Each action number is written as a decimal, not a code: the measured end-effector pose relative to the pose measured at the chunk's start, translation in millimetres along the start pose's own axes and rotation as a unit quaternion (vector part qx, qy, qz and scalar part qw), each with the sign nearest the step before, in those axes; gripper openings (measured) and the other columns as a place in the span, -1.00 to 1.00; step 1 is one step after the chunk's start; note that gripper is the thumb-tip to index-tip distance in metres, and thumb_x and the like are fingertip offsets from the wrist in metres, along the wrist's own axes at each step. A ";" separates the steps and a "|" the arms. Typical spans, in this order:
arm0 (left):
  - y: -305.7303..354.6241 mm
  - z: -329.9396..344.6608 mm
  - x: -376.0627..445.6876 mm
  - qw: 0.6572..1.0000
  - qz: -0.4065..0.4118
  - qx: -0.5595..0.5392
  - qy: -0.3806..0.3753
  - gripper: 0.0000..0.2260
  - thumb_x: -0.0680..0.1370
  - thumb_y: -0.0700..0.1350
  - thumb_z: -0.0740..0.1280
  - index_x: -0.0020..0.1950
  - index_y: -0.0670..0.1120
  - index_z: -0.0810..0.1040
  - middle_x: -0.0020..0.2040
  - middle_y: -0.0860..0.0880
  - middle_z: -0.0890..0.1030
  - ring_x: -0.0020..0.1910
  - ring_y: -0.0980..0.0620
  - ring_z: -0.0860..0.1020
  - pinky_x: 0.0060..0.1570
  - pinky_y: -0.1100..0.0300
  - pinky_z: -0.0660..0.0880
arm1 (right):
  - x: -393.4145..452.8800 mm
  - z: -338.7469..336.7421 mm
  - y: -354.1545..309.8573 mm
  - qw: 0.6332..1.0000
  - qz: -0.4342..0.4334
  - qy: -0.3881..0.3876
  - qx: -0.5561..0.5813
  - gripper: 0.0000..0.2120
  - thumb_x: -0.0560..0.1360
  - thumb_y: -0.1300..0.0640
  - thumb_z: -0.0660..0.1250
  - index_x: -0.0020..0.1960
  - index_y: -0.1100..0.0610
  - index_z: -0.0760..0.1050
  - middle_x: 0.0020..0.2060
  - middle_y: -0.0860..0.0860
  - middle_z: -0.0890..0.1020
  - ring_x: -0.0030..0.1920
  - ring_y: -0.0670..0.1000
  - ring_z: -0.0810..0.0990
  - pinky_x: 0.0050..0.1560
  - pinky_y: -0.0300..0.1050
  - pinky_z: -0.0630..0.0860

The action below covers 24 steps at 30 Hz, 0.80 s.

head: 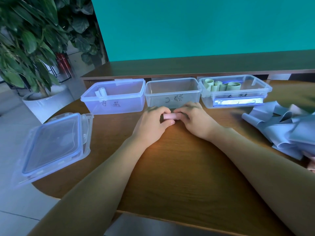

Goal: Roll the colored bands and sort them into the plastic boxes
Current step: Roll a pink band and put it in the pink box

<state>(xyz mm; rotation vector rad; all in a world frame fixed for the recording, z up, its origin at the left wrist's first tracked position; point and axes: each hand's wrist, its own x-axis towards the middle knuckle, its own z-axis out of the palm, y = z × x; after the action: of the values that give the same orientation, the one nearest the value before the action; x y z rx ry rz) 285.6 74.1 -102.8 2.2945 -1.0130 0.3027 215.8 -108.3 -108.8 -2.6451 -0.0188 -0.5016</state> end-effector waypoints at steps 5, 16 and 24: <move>-4.1 1.0 7.5 0.999 -0.034 -0.026 -0.030 -0.68 0.54 0.11 0.42 0.27 0.10 0.58 0.16 0.06 0.56 0.13 0.04 0.52 0.14 0.06 0.49 | 4.1 -2.4 -1.4 0.999 0.039 -0.035 -0.005 -0.67 0.70 -0.03 0.12 0.42 -0.09 0.48 0.21 0.01 0.41 0.29 0.10 0.32 0.41 0.06 0.27; -14.3 6.0 22.9 0.998 -0.019 0.003 -0.056 -0.71 0.62 0.06 0.32 0.31 0.06 0.58 0.15 0.03 0.49 0.14 0.02 0.46 0.17 0.06 0.45 | 7.6 -3.5 0.8 0.999 0.013 -0.008 0.031 -0.78 0.62 0.01 0.33 0.25 -0.02 0.52 0.09 -0.06 0.59 0.05 -0.05 0.52 0.15 -0.01 0.50; -6.9 -0.5 14.9 0.998 0.055 -0.027 -0.020 -0.70 0.57 -0.06 0.42 0.30 0.07 0.61 0.11 0.05 0.62 0.11 0.09 0.45 0.09 0.13 0.41 | 2.7 -6.2 -2.4 0.999 -0.013 -0.006 0.047 -0.74 0.66 0.04 0.26 0.29 0.10 0.54 0.08 -0.03 0.62 0.04 -0.07 0.54 0.08 -0.21 0.44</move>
<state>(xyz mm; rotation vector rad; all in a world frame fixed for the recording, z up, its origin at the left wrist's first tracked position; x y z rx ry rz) 300.8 69.2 -99.1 2.2088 -1.1569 0.2727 216.0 -109.0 -101.7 -2.5588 -0.0777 -0.4812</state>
